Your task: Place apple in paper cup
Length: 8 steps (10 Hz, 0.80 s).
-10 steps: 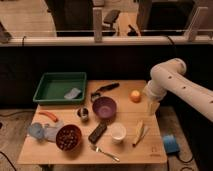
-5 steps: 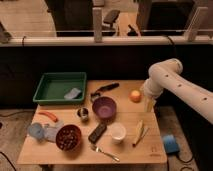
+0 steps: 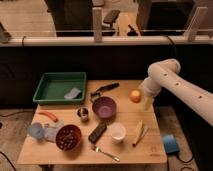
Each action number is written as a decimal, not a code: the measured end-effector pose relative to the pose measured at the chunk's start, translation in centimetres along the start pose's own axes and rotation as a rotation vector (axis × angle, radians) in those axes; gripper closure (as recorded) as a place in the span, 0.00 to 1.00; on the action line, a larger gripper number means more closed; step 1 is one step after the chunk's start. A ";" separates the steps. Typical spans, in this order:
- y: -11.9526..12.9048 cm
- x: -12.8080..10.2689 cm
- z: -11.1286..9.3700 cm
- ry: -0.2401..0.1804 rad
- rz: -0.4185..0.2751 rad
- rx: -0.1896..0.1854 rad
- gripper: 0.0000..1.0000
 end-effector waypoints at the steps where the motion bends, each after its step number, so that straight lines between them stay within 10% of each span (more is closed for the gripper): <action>1: -0.4 -0.1 0.4 -0.005 -0.003 0.001 0.20; 8: -3.8 0.1 3.0 -0.005 -0.043 0.021 0.20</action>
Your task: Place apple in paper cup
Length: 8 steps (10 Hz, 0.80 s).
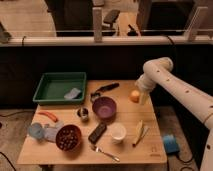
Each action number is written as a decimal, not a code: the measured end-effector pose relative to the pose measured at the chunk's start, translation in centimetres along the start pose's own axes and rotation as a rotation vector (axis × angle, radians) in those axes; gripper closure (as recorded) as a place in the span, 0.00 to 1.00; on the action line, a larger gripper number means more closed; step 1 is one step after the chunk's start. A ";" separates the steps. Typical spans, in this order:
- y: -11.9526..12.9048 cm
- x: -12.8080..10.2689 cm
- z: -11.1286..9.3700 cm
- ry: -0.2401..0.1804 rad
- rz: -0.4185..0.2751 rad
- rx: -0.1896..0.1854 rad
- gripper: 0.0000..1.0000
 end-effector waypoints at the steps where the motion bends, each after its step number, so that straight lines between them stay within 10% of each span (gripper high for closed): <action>1: -0.1 0.3 0.3 0.001 -0.005 0.000 0.20; 8: -1.9 0.6 2.4 -0.010 -0.071 0.009 0.20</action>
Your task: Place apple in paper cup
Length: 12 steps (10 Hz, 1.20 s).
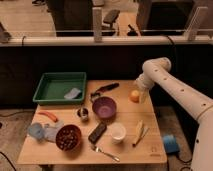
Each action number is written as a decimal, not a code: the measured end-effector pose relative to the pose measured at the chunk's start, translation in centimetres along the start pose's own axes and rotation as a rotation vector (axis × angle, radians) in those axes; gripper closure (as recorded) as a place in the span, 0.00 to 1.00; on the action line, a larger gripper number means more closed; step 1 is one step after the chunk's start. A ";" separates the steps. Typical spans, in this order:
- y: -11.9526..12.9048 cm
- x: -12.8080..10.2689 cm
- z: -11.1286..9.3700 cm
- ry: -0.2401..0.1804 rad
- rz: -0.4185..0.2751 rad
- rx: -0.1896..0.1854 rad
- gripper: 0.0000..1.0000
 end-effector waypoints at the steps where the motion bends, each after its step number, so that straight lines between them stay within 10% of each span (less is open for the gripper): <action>1: -0.3 0.2 0.2 0.000 -0.013 0.004 0.20; 12: -1.9 0.2 2.9 -0.007 -0.116 0.010 0.20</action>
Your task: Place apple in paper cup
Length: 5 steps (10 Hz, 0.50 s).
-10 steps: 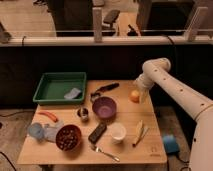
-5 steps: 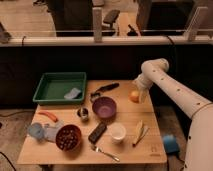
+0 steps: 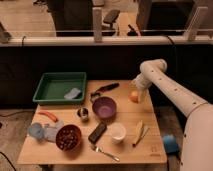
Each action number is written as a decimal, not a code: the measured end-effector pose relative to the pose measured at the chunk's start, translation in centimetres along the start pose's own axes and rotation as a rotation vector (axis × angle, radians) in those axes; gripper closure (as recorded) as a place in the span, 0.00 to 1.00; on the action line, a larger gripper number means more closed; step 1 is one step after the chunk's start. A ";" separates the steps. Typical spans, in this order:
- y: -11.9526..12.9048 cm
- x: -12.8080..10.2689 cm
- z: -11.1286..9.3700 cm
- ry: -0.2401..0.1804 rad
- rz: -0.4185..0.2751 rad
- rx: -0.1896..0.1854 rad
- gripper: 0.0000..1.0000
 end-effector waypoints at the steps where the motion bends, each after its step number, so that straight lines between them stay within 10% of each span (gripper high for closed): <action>1: -0.1 -0.1 0.2 -0.002 -0.009 0.002 0.20; 5: -0.4 0.0 0.7 -0.008 -0.039 0.005 0.20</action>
